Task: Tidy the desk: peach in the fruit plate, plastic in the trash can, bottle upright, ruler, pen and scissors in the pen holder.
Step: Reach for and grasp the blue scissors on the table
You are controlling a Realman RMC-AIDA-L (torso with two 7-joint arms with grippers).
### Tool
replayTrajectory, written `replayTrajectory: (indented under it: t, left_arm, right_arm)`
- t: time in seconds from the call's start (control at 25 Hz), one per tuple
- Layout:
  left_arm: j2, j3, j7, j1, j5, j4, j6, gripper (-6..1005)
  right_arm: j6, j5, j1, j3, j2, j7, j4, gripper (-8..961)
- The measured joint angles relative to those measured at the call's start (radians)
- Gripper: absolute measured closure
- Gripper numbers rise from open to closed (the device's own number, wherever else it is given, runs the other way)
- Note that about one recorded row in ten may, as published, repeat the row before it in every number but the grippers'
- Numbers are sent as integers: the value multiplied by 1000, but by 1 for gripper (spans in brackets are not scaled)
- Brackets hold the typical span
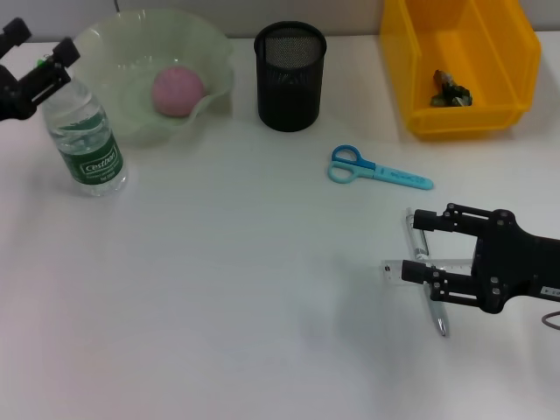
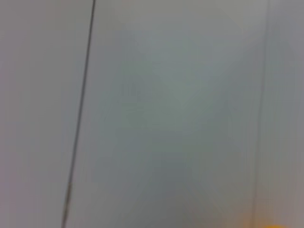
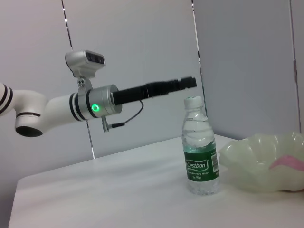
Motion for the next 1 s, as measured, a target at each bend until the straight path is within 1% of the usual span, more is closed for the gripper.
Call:
replayTrajectory:
  t: [0.08,0.12,0.24,0.28,0.36,0.4,0.44,0.56,0.64,0.68,0.72,0.8,0.88,0.92,1.0]
  left_arm:
    - [0,0,0,0,0,0,0,202]
    - [12,1,-63,-4,-10,6,67,202]
    - [18,4,-87,-5,-15,6,95,202]
    - [32,14,-124,-12,-6,6,160,202]
    - [41,32,-141,-16,6,7,195,202]
    - [55,68,-168,-20,16,8,230,202]
    - [55,68,-168,-20,16,8,230,202]
    - [75,135,-206,-24,21,8,280,203]
    - [75,135,-206,-24,21,8,280,203]
    - [88,204,-227,-26,22,9,317,203]
    - [88,204,-227,-26,22,9,317,203]
    - [92,299,-241,-29,44,9,332,203]
    - [88,310,-238,-30,65,9,331,203]
    - [83,315,-231,-30,85,8,330,203]
    - [60,318,-184,-30,154,8,323,203]
  right_arm:
    - [0,0,0,0,0,0,0,252]
    - [0,0,0,0,0,0,0,252]
    - [0,0,0,0,-1,0,0,252]
    - [0,0,0,0,-1,0,0,252]
    - [0,0,0,0,-1,0,0,252]
    - [0,0,0,0,-2,0,0,252]
    - [0,0,0,0,-2,0,0,252]
    - [0,0,2,0,-4,2,0,252]
    - [0,0,2,0,-4,3,0,252]
    - [-1,0,3,0,-5,4,0,252]
    - [-1,0,3,0,-5,4,0,252]
    - [-1,0,4,0,-5,6,0,253]
    - [-1,0,5,0,-5,9,0,253]
    - [-1,0,6,0,-5,13,-2,253]
    - [-2,0,8,2,-7,23,-5,253]
